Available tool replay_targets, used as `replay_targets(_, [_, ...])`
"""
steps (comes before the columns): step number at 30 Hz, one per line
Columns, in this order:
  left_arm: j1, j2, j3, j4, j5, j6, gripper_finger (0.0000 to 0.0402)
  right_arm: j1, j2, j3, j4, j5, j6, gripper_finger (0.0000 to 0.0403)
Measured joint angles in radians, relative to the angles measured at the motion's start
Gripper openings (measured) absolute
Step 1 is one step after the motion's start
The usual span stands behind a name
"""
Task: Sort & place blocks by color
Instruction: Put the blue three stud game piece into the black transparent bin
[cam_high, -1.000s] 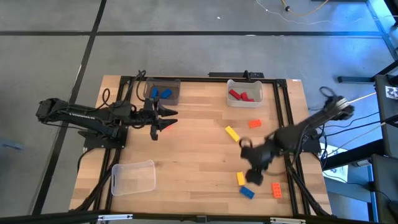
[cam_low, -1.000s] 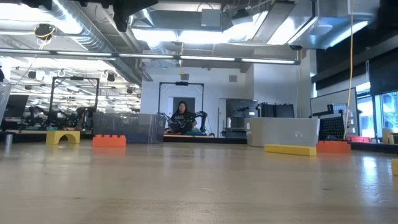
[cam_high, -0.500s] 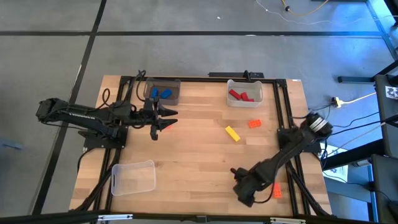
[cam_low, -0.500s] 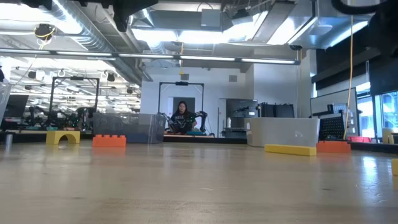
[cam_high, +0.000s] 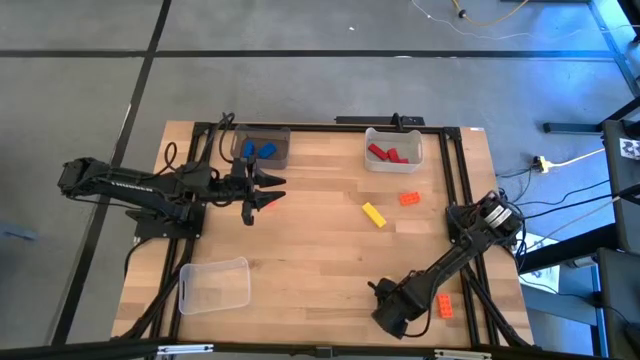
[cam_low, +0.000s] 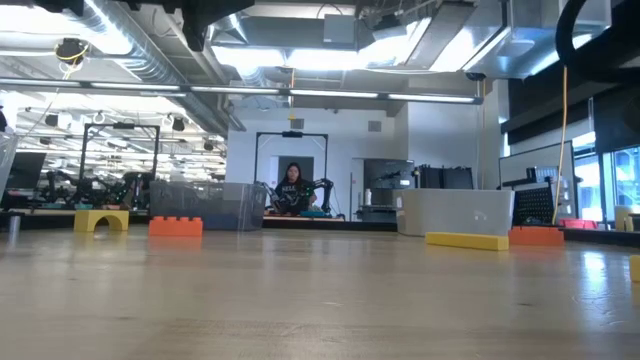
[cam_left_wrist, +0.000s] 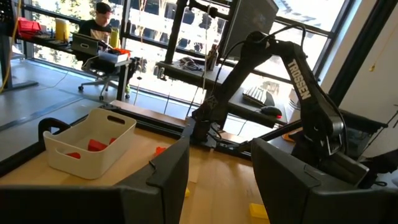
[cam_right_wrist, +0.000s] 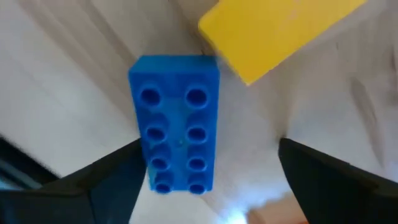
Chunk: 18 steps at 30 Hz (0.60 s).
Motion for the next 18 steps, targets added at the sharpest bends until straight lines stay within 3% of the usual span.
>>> replay_targets(4, [0.0,0.0,0.0,-0.002,-0.007,0.0,0.0165,0.001,0.004,0.0,-0.004,0.028,0.001,0.0306])
replay_targets(11, [0.0,0.0,0.0,-0.006,-0.023,0.0,0.0165,0.006,0.003,0.0,-0.015,0.042,-0.09,0.0137])
replay_targets(18, [0.0,0.0,0.0,-0.005,-0.023,0.0,0.0165,0.061,-0.017,-0.02,-0.107,0.039,-0.238,0.0141])
